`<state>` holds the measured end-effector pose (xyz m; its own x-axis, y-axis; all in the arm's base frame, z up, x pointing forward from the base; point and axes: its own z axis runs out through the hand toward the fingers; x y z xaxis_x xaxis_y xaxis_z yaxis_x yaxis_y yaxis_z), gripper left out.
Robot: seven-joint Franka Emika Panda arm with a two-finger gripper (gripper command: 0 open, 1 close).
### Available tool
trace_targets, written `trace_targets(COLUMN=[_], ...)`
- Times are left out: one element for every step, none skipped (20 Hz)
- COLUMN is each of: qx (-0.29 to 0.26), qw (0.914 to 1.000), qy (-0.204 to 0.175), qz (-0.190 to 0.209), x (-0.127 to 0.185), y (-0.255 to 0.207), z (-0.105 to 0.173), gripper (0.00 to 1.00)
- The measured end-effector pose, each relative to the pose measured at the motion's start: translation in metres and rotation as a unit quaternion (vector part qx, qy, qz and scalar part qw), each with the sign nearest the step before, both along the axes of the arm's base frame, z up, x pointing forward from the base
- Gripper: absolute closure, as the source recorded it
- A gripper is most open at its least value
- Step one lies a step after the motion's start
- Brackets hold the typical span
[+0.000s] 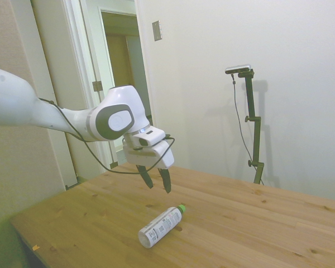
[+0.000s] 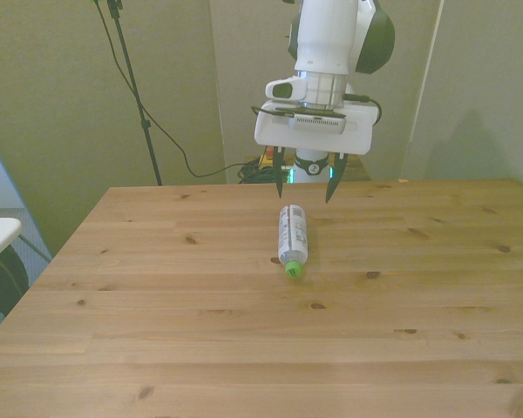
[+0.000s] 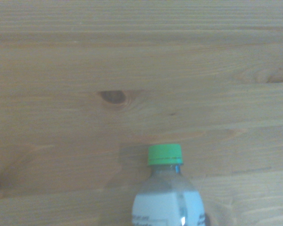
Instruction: Stand the water bottle
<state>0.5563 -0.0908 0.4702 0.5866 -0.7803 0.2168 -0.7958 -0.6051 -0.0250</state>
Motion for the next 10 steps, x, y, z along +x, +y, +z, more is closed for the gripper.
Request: trace_targets(qx=[-0.004, -0.006, -0.007, -0.007, -0.007, -0.008, -0.008, -0.009, -0.010, -0.011], qw=[1.0000, 0.9999, 0.9999, 0.9998, 0.9998, 0.9998, 0.9997, 0.9997, 0.9996, 0.9996], qy=[0.004, 0.008, 0.010, 0.011, 0.013, 0.015, 0.017, 0.018, 0.020, 0.022], qz=[-0.004, -0.007, -0.010, -0.012, -0.013, -0.013, -0.015, -0.016, -0.016, -0.016], x=[0.008, 0.015, 0.022, 0.028, 0.033, 0.038, 0.043, 0.046, 0.049, 0.052], y=[-0.005, -0.009, -0.012, -0.015, -0.016, -0.017, -0.018, -0.018, -0.018, -0.017], z=[-0.008, -0.016, -0.024, -0.032, -0.038, -0.044, -0.051, -0.057, -0.062, -0.068], gripper=[0.00, 0.00, 0.00, 0.00, 0.00, 0.00, 0.00, 0.00, 0.00, 0.00])
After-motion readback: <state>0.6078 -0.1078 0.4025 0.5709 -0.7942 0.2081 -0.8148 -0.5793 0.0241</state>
